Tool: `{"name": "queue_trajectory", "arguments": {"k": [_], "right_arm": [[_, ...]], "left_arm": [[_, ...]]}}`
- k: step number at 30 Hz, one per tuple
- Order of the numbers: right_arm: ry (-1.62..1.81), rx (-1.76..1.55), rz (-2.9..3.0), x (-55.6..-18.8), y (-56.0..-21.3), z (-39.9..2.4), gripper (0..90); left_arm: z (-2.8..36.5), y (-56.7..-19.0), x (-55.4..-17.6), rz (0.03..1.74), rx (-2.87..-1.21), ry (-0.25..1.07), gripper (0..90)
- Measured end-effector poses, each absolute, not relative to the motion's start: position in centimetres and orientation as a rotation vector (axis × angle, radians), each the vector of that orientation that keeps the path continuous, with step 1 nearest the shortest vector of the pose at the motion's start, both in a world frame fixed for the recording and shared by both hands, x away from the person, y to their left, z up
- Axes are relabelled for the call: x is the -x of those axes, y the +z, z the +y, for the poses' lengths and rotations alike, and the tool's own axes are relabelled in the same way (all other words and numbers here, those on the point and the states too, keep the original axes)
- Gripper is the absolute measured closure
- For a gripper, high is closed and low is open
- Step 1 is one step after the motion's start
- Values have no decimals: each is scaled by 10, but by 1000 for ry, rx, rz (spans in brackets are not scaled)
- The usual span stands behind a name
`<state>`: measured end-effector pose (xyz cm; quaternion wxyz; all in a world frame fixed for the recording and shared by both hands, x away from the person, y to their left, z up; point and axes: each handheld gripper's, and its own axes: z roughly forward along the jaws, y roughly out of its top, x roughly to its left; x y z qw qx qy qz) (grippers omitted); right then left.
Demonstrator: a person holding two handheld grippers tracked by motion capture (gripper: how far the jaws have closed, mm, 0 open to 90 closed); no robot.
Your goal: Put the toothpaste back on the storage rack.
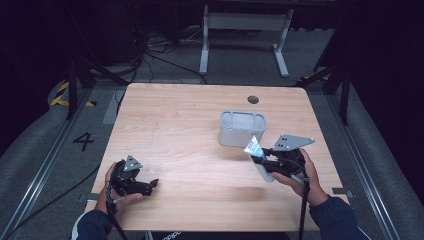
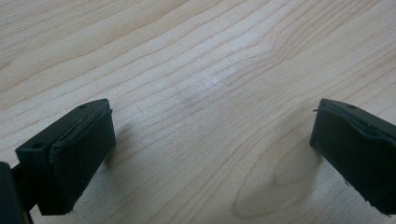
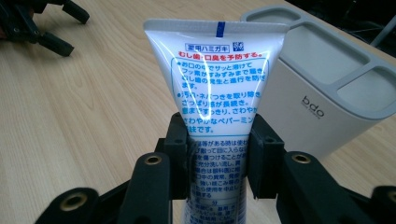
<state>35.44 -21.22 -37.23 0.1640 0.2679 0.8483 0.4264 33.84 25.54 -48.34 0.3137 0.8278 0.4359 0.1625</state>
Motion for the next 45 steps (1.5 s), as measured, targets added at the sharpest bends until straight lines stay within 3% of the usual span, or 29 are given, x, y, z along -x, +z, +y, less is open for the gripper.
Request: {"name": "queue_trajectory", "arguments": {"k": [45], "right_arm": [[1328,-757,2261,-382,-330,-203,664]], "left_arm": [[255,-483,-338,1149,-2183,430,5]]}}
